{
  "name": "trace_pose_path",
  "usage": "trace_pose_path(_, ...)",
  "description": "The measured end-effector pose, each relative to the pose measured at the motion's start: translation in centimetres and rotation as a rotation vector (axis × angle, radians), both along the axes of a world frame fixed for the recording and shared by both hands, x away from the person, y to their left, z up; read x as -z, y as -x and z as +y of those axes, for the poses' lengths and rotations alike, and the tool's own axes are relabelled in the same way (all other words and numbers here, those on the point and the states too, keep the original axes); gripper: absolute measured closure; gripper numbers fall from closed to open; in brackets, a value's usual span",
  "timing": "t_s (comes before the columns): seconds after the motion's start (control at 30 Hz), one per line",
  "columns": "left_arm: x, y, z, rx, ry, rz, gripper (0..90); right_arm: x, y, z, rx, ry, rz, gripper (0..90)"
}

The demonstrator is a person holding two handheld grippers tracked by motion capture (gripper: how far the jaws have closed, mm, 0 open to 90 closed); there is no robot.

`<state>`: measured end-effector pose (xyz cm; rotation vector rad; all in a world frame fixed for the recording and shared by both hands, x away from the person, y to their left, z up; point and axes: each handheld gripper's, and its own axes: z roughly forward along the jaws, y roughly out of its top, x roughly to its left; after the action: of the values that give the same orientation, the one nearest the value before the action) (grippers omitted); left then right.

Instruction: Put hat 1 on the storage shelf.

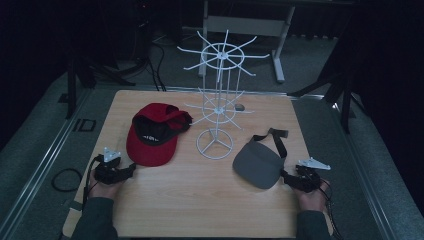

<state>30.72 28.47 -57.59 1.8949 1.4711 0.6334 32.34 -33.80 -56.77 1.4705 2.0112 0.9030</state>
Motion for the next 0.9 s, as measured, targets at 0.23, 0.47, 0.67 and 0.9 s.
trace_pose_path(0.23, 0.0, -0.1, 0.0, 0.0, 0.0, 0.001, 33.8, 0.0, 0.0, 0.0, -0.008, 0.0, 0.002, 30.4)
trace_pose_path(0.47, 0.0, -0.2, 0.0, 0.017, 0.0, -0.004, 38.6, 0.0, 0.0, 0.0, -0.01, -0.002, 0.003, 30.0)
trace_pose_path(0.67, -0.7, -0.5, 0.1, 0.054, -0.014, 0.049, 46.7, 0.0, -0.1, 0.0, -0.014, -0.003, 0.004, 29.8)
trace_pose_path(0.9, -1.4, -0.5, 0.7, 0.083, 0.017, 0.064, 50.4, 0.0, -0.1, 0.0, -0.015, -0.003, 0.004, 29.8)
